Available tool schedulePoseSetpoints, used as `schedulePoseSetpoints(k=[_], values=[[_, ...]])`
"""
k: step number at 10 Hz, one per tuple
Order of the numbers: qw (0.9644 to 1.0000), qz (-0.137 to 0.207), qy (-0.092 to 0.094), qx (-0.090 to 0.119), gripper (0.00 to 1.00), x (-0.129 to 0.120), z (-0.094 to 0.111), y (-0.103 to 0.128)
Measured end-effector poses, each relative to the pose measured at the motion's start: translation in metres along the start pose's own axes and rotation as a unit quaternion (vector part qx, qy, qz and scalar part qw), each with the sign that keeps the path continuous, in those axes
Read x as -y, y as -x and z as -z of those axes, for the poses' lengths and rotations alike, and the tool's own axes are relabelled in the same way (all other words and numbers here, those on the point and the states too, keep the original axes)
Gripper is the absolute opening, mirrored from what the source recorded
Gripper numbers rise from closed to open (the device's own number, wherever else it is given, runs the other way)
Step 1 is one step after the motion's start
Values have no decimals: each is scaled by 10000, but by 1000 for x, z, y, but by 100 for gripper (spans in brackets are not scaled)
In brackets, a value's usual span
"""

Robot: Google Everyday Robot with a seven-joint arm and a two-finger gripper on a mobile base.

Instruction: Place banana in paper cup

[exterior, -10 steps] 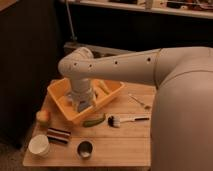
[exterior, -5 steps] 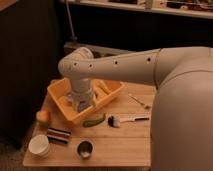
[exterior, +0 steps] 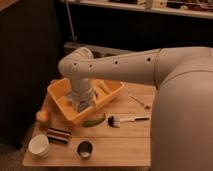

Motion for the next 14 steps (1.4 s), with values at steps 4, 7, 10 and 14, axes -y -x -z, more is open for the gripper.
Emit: schedulePoseSetpoints(k=[4,7,10,14], values=[[10000,0,0,0,65,0,0,0],[9998,147,-110,126,65,5,1,7],[9947,806,-146,626,65,33,8,54],[9762,1899,32,1049,65,90,11,135]])
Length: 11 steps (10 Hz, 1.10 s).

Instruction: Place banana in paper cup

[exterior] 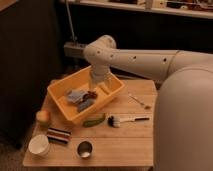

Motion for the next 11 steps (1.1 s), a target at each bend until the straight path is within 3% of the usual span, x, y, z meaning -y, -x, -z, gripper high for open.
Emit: schedulePoseSetpoints(k=[3,5,7,8,11], values=[[9990,450,72,31,65,40,-11,21],[9988,475,75,43,65,49,-13,23],[9971,658,-168,346,65,43,-19,30],[9942,832,-290,614,65,39,-26,45],[9859,1274,-424,995,65,24,-54,83]])
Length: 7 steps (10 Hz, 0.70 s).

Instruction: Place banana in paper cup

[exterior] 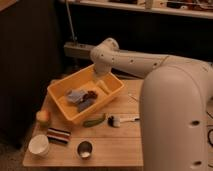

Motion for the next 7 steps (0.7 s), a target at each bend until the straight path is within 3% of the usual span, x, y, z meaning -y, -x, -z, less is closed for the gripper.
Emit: schedulePoseSetpoints(k=[2,7], values=[[9999,105,75,-77,65,4,-33,7],[9980,398,224,-426,65,2,-84,5]])
